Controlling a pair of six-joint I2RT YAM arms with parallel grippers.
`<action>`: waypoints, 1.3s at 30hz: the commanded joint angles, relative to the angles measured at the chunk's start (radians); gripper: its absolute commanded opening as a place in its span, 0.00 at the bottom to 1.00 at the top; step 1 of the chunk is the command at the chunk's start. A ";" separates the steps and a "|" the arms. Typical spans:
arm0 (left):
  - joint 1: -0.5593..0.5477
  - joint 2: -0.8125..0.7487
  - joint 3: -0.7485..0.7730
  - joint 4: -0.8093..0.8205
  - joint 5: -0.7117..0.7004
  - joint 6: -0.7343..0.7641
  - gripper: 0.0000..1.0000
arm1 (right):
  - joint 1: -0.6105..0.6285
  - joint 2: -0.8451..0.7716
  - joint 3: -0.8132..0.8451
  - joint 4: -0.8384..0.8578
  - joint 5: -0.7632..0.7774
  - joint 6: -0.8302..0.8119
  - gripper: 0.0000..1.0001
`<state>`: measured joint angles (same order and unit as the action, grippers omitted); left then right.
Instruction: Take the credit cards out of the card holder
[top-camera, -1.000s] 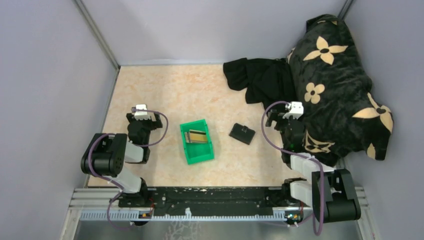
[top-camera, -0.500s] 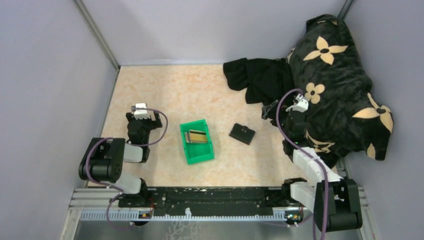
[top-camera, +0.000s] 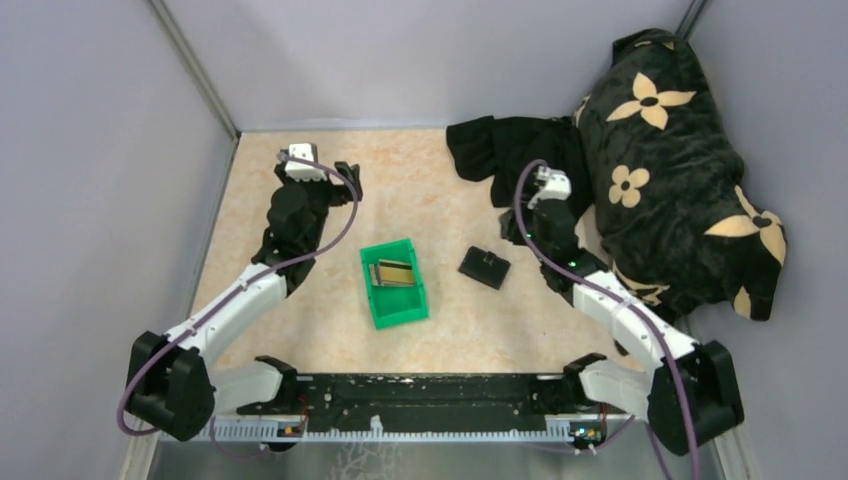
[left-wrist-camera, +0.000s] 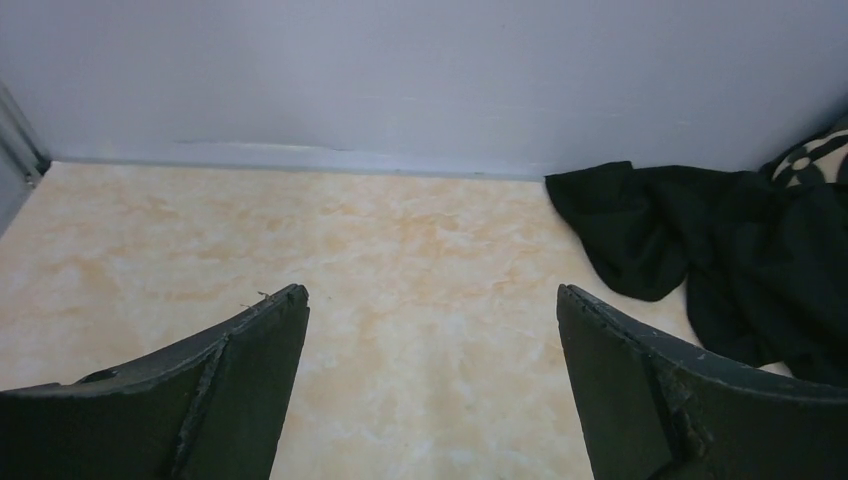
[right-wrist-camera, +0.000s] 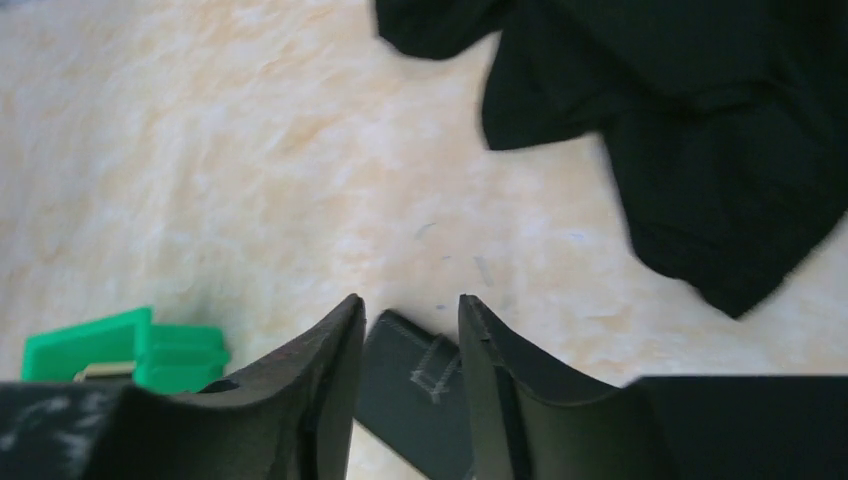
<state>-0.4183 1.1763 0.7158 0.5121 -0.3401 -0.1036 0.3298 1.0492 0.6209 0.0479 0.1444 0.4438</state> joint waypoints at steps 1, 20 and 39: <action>-0.008 0.021 0.045 -0.266 0.041 -0.133 0.98 | 0.193 0.090 0.153 -0.048 0.077 -0.097 0.47; -0.002 -0.058 -0.138 -0.263 0.185 -0.271 1.00 | 0.572 0.594 0.512 -0.119 -0.041 -0.163 0.27; -0.002 -0.031 -0.147 -0.270 0.219 -0.271 1.00 | 0.560 0.815 0.725 -0.169 0.127 -0.311 0.00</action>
<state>-0.4210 1.1839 0.5743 0.2443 -0.1287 -0.3702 0.8948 1.8172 1.2335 -0.1360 0.1913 0.2035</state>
